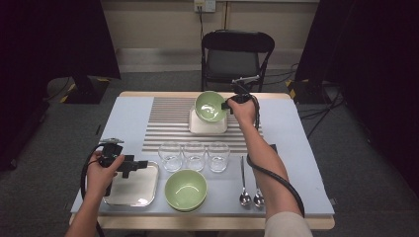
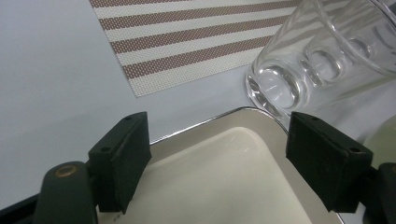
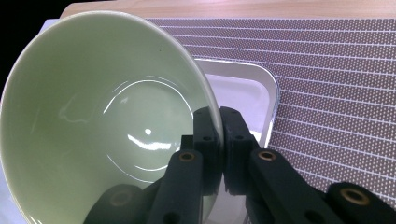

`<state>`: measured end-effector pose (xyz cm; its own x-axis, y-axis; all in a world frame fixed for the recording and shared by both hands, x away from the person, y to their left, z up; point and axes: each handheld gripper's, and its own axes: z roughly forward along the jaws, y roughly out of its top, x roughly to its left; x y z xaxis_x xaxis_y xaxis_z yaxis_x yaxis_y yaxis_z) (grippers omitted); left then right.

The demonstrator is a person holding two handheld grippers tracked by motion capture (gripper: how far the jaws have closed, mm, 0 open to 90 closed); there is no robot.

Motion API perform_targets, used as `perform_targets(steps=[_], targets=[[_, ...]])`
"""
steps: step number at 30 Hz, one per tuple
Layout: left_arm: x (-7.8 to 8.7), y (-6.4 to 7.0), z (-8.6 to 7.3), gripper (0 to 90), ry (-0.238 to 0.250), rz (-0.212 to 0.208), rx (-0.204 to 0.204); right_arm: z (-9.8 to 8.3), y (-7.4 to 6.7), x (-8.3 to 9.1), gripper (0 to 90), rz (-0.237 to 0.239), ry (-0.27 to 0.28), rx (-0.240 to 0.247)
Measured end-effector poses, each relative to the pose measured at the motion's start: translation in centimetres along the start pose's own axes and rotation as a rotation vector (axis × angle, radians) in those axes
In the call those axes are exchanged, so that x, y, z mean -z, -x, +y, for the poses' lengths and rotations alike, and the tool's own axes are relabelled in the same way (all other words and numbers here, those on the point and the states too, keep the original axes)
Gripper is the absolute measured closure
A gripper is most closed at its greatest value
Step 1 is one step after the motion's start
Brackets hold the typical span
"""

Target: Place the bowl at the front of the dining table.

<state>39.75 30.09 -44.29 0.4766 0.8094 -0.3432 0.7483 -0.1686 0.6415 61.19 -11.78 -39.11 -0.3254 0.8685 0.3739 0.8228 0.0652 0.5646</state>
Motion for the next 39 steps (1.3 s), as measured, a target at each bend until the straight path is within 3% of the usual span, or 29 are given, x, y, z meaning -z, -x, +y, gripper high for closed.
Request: perform_targets(steps=[39], targets=[[0.2,-0.1,0.0,21.7,0.014,0.004,0.006,-0.2,0.5,-1.1,86.4,-0.03,-0.001,-0.017]])
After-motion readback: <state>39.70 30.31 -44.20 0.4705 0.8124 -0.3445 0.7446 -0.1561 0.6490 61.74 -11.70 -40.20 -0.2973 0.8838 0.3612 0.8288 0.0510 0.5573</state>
